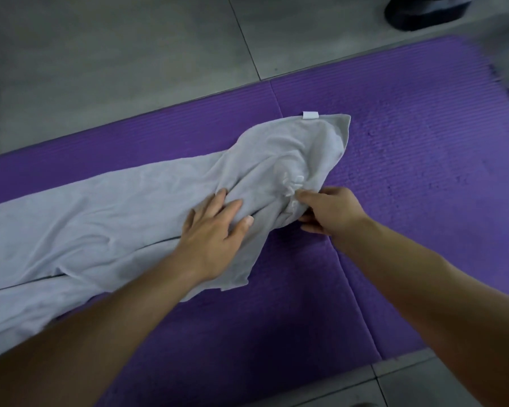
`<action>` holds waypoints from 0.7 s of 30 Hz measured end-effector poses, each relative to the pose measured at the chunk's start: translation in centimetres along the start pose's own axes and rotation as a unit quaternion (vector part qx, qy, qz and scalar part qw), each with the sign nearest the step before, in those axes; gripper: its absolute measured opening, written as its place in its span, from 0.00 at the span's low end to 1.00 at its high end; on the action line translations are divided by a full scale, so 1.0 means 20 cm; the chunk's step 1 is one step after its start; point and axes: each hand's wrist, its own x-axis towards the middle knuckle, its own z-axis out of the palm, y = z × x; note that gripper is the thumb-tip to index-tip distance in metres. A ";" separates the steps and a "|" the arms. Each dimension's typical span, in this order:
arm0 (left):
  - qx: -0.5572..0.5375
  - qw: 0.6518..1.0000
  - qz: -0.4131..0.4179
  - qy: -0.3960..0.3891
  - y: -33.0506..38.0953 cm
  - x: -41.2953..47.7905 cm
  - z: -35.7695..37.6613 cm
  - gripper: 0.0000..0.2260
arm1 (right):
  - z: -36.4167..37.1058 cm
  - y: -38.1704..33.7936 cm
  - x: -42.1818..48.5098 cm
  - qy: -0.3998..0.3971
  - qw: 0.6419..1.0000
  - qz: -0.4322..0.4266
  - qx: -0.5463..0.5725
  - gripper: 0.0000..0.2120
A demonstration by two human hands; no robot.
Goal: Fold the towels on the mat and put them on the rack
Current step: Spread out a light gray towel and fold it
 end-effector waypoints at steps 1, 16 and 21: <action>0.001 1.000 0.003 -0.005 -0.01 0.00 0.01 0.28 | 0.00 0.01 -0.01 0.001 0.999 -0.013 0.034 0.08; -0.079 0.996 -0.029 -0.020 0.04 0.01 -0.08 0.21 | -0.17 0.06 -0.05 0.065 0.971 -0.027 0.229 0.07; -0.036 0.999 -0.022 -0.016 0.03 0.01 -0.04 0.28 | -0.33 0.04 -0.02 0.080 0.988 -0.113 0.075 0.16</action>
